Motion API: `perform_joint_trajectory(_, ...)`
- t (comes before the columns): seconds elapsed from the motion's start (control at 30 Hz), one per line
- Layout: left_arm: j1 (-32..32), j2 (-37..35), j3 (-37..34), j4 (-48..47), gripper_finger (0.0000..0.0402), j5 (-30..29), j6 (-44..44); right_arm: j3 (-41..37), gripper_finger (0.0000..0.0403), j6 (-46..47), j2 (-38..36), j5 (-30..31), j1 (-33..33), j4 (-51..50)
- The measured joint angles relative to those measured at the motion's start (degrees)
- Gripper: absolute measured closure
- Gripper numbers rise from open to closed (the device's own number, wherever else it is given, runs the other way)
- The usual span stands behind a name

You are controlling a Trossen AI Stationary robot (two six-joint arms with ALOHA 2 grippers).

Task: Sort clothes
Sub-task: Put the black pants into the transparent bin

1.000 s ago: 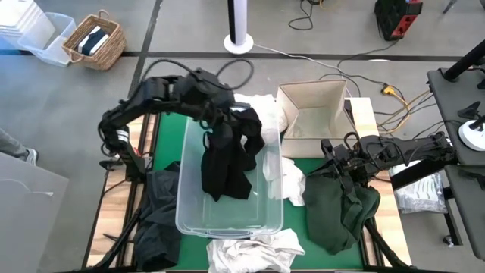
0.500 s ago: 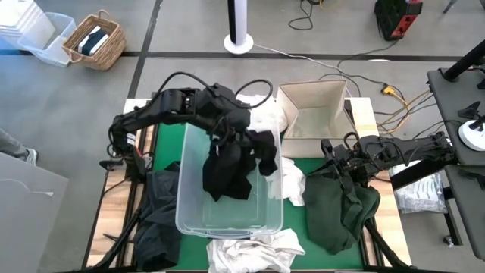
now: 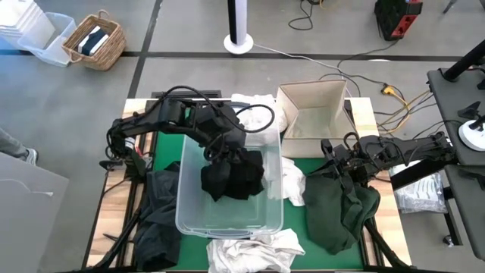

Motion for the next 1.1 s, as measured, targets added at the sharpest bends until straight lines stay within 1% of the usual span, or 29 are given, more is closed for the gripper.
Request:
perform_joint_trajectory(0.23, 0.0, 0.9, 0.0, -8.9, 0.0395, -8.4, -0.9, 0.0, 0.0385, 0.0, 0.0, 0.0, 0.0, 0.0)
perform_joint_trajectory(0.37, 0.2, 2.3, 0.0, -13.4, 0.0395, -11.8, -1.4, 0.0, 0.0385, 0.0, 0.0, 0.0, 0.0, 0.0)
perform_joint_trajectory(0.47, 0.4, 4.1, 0.0, -14.1, 0.0395, -13.7, -1.5, 0.0, 0.0385, 0.0, 0.0, 0.0, 0.0, 0.0)
perform_joint_trajectory(0.7, 0.8, 10.2, -0.1, -13.0, 0.0395, -13.9, 2.2, 0.0, 0.0385, 0.0, 0.0, 0.0, 0.0, 0.0)
perform_joint_trajectory(0.77, 1.1, 11.5, -0.1, -10.8, 0.0395, -13.8, 2.7, 0.0, 0.0385, 0.0, 0.0, 0.0, 0.0, 0.0)
perform_joint_trajectory(0.93, 1.8, 12.1, -0.1, -4.2, 0.0395, -11.1, 4.0, 0.0, 0.0385, 0.0, 0.0, 0.0, 0.0, 0.0)
perform_joint_trajectory(1.1, 2.3, 11.4, 0.0, -0.8, 0.0395, -10.6, 4.3, 0.0, 0.0385, 0.0, 0.0, 0.0, 0.0, 0.0)
